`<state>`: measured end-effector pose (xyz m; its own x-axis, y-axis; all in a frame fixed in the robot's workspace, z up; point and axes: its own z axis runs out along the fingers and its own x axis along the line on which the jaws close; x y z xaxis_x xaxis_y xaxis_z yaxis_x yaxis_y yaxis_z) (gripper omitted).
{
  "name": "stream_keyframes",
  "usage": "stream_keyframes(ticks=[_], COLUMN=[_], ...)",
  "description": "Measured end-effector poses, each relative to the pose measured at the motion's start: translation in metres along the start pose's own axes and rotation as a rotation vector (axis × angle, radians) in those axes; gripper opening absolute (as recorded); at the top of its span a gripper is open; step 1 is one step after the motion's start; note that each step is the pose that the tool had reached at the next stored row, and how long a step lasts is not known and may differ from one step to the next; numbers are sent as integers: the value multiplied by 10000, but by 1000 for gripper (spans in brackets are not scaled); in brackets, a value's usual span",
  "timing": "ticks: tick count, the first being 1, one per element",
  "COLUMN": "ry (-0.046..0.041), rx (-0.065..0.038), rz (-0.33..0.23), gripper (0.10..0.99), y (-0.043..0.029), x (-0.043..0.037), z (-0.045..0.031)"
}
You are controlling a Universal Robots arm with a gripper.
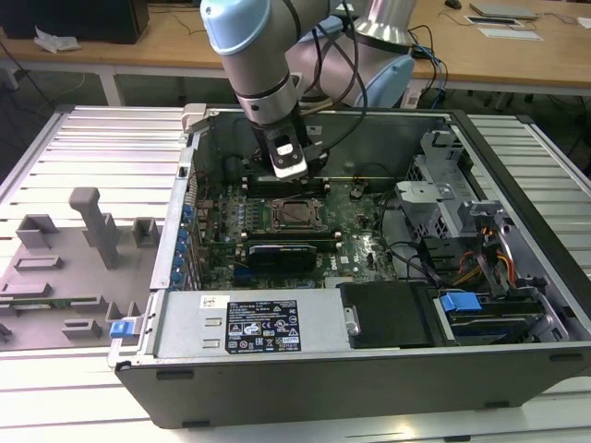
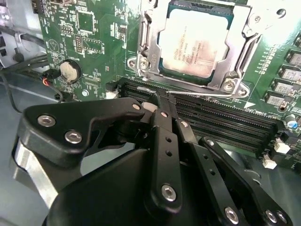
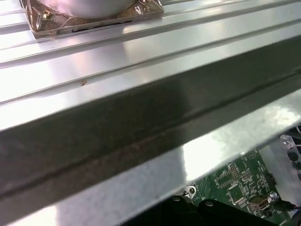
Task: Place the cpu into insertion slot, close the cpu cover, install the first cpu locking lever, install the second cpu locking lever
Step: 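Install the first cpu locking lever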
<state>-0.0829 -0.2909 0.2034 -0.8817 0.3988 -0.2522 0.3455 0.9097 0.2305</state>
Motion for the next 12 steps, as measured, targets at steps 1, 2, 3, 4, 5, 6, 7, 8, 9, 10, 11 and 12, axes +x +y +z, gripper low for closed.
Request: stream_keyframes(ticks=[1,2,3,4,5,6,7,8,9,10,11,12], ry=[-20,-38,-57,-70,-81,-88,-94,-99,-105,-109,-114,-117], rx=[25,48,70,85,97,104,112,118,125,129,138,144], rz=[68,131,205,258,299,326,353,375,401,416,432,442], gripper=[106,106,106,106,106,106,106,106,106,106,106,106], y=[-2,-4,-6,-9,-11,-12,-14,-15,-17,-18,-20,-21], x=[3,5,8,11,13,14,16,18,20,21,23,24], z=[7,15,26,36,44,50,56,61,69,74,79,82])
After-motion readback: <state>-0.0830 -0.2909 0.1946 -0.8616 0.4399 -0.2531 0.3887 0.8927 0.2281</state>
